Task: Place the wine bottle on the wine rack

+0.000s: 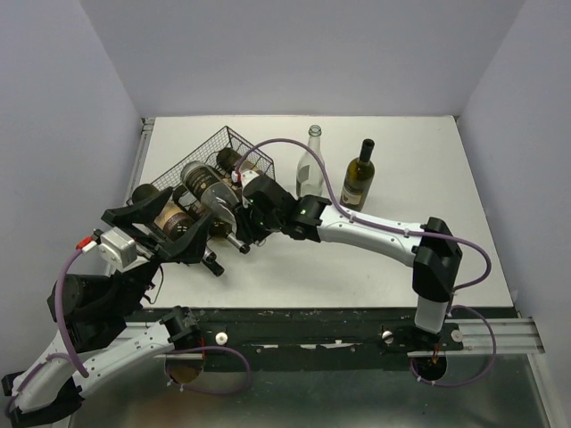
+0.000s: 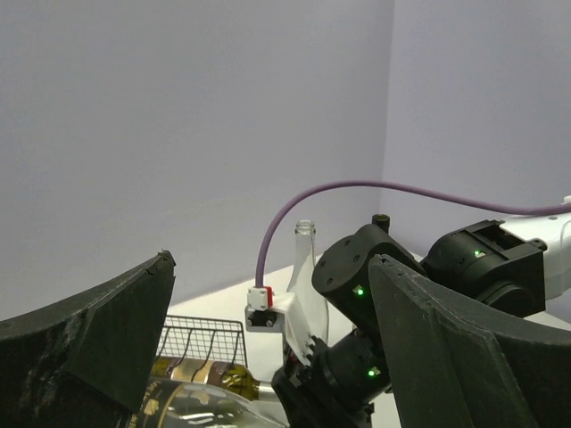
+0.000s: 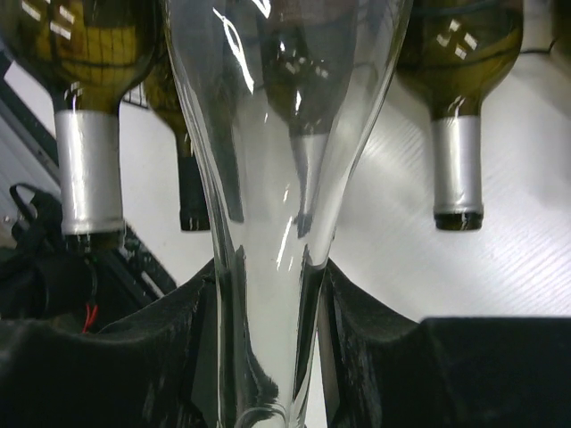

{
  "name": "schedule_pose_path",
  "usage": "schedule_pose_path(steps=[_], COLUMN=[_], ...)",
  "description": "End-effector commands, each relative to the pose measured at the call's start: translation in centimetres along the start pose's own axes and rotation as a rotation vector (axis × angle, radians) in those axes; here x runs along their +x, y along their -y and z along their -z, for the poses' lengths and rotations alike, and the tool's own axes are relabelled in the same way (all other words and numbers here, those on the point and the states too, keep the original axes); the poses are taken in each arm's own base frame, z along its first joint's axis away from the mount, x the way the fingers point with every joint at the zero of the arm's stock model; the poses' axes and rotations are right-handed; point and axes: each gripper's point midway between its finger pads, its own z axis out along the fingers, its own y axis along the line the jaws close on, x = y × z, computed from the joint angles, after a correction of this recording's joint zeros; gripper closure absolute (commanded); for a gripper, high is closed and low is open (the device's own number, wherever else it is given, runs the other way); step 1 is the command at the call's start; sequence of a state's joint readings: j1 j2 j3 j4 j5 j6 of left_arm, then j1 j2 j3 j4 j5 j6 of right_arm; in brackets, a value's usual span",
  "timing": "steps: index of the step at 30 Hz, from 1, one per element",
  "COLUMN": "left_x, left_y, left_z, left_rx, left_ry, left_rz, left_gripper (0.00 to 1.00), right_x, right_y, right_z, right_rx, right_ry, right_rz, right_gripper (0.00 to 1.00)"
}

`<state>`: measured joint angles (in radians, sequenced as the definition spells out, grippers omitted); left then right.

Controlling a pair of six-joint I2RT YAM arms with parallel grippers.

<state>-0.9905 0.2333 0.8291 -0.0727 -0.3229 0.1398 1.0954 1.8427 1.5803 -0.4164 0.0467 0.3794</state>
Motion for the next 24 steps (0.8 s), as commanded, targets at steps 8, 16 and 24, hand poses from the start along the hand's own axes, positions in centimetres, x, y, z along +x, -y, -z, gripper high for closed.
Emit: schedule_pose_path(steps=[8, 16, 24], left_x=[-0.4, -0.1, 0.2], left_y=[-1.8, -1.6, -2.0], left_z=[1.5, 2.0, 2.3], left_rx=[-0.073, -0.047, -0.063], left_ry=[-0.022, -0.046, -0.050], left_rz=[0.032, 0.005, -0.005], left_gripper=[0.01, 0.01, 0.01], right_x=[-12.0, -11.3, -9.5], right_y=[-3.2, -3.0, -2.1], right_z=[-1.3, -4.0, -6.1], right_rx=[-0.065, -0.053, -0.012], right_ry=[0.394, 0.361, 0.279], right_rz=[0.083, 0.122, 0.132], right_gripper=[0.99, 0.99, 0.99])
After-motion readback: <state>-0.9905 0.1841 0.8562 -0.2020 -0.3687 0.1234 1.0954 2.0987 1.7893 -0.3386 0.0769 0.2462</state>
